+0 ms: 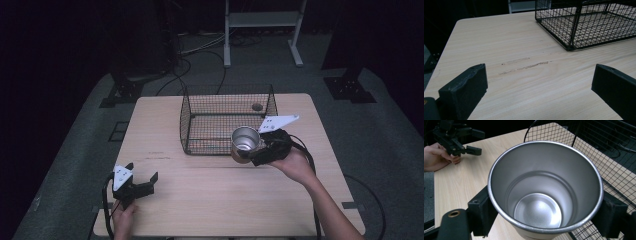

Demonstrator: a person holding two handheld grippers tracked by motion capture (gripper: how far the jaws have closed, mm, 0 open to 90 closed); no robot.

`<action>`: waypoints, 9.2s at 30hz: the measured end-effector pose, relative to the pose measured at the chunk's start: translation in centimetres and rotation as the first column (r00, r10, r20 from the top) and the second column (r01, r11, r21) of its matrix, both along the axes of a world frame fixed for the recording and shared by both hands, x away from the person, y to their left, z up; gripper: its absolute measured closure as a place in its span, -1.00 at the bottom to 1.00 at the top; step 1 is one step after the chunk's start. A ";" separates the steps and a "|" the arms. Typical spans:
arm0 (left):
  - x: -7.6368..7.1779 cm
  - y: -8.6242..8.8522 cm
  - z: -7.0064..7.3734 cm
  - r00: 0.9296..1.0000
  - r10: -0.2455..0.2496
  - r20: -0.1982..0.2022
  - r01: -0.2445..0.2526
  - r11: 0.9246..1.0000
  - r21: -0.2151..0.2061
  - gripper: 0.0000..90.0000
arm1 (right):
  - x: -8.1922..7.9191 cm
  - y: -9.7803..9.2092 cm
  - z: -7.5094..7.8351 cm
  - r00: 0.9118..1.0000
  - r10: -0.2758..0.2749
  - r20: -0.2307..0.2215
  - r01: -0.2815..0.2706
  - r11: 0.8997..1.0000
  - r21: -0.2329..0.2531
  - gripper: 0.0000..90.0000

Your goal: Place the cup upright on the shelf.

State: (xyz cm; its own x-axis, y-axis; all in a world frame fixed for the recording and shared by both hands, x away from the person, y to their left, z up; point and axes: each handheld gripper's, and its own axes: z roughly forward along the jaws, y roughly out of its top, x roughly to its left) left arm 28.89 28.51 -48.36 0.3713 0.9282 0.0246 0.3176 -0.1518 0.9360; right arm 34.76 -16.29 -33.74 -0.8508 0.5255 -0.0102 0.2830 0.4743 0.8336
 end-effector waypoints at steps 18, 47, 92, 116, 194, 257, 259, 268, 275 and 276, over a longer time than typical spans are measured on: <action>0.0 0.0 0.0 1.000 0.004 0.000 -0.004 1.000 -0.006 -1.00 | 2.1 1.0 2.1 1.000 -0.005 0.012 0.005 1.000 -0.004 -0.60; 0.1 0.1 0.0 1.000 0.006 -0.002 -0.006 1.000 -0.006 -1.00 | 5.9 2.5 3.5 0.999 -0.039 0.004 0.039 0.999 -0.006 -0.60; 0.1 0.2 0.0 1.000 0.000 -0.006 0.000 1.000 -0.010 -1.00 | 15.7 5.8 1.7 0.977 -0.192 -0.095 0.192 0.981 -0.016 -0.60; 0.2 0.0 0.0 1.000 0.000 -0.007 0.000 1.000 -0.003 -1.00 | 18.3 7.0 -3.0 0.961 -0.215 -0.172 0.205 0.976 -0.075 -0.60; 0.2 0.3 0.0 1.000 0.001 -0.010 -0.001 1.000 -0.018 -1.00 | 18.5 7.3 -7.7 0.954 -0.226 -0.194 0.165 0.943 -0.288 -0.72; 0.2 0.1 0.0 1.000 0.001 -0.017 -0.002 1.000 -0.004 -1.00 | 9.4 1.0 -1.0 0.983 -0.115 -0.144 0.113 0.993 -0.021 -0.71; 0.2 0.1 0.0 1.000 0.002 -0.018 -0.002 1.000 -0.004 -1.00 | 9.1 0.9 -1.1 0.984 -0.110 -0.142 0.108 0.994 -0.021 -0.71; 0.2 0.0 -0.1 1.000 0.001 -0.017 -0.001 1.000 -0.002 -1.00 | 7.4 -0.4 -1.8 0.985 -0.108 -0.137 0.108 0.994 -0.010 -0.71; 0.3 0.0 -0.1 1.000 0.005 -0.020 -0.005 1.000 0.004 -1.00 | 5.9 -1.7 -2.2 0.989 -0.097 -0.114 0.098 0.995 -0.005 -0.71; 0.3 0.0 -0.1 1.000 0.006 -0.022 -0.006 1.000 0.005 -1.00 | 5.5 -1.9 -2.3 0.988 -0.098 -0.119 0.098 0.995 -0.005 -0.71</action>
